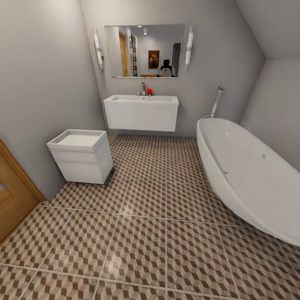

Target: Take the four mousetraps from the cabinet in the bathroom and place them on the bathroom floor. Make sure all four end up on the same floor surface, and ensure that at least two of them are either under or directly next to the same bathroom sink.

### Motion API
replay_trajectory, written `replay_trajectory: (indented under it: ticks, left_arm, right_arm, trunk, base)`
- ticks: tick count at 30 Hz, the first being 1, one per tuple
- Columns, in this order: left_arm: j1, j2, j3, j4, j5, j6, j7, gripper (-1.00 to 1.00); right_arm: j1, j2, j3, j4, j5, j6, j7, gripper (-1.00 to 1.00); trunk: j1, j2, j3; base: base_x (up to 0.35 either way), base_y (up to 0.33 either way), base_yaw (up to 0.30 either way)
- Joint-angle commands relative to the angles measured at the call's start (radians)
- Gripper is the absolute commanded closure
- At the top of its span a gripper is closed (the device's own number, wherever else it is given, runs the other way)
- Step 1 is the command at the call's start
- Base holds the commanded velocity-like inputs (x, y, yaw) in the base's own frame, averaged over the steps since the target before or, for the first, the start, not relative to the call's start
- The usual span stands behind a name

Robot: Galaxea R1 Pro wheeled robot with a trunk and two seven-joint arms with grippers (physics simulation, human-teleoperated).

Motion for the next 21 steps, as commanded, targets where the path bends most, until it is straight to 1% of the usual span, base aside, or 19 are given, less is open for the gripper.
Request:
replay_trajectory:
  ticks: [1,6,10,18,21]
  left_arm:
    - [-0.001,0.0,-0.001,0.002,0.005,0.002,-0.003,1.0]
    - [-0.001,0.0,-0.001,0.002,0.005,0.002,-0.002,1.0]
    - [-0.001,0.0,-0.001,0.002,0.005,0.002,-0.002,1.0]
    - [-0.001,0.002,-0.001,0.002,0.005,0.002,-0.001,1.0]
    - [-0.001,0.002,-0.001,0.002,0.005,0.002,0.0,1.0]
  right_arm:
    - [0.0,0.0,0.008,0.0,-0.011,-0.002,0.005,1.0]
    - [-0.001,0.0,0.007,-0.002,-0.012,-0.003,0.005,1.0]
    - [0.0,0.0,0.005,0.0,-0.012,-0.004,0.005,1.0]
    - [0.0,0.0,0.004,0.0,-0.012,-0.004,0.006,1.0]
    - [-0.001,0.0,0.005,0.0,-0.012,-0.004,0.005,1.0]
  trunk:
    - [0.001,0.0,-0.001]
    - [0.001,0.0,-0.001]
    - [0.001,0.0,0.002]
    - [0.001,0.0,0.009]
    - [0.001,0.0,0.01]
  base:
    - [0.331,0.0,0.0]
    - [0.332,0.0,-0.029]
    - [0.332,0.014,-0.266]
    - [0.331,0.079,-0.286]
    - [0.331,0.093,-0.151]
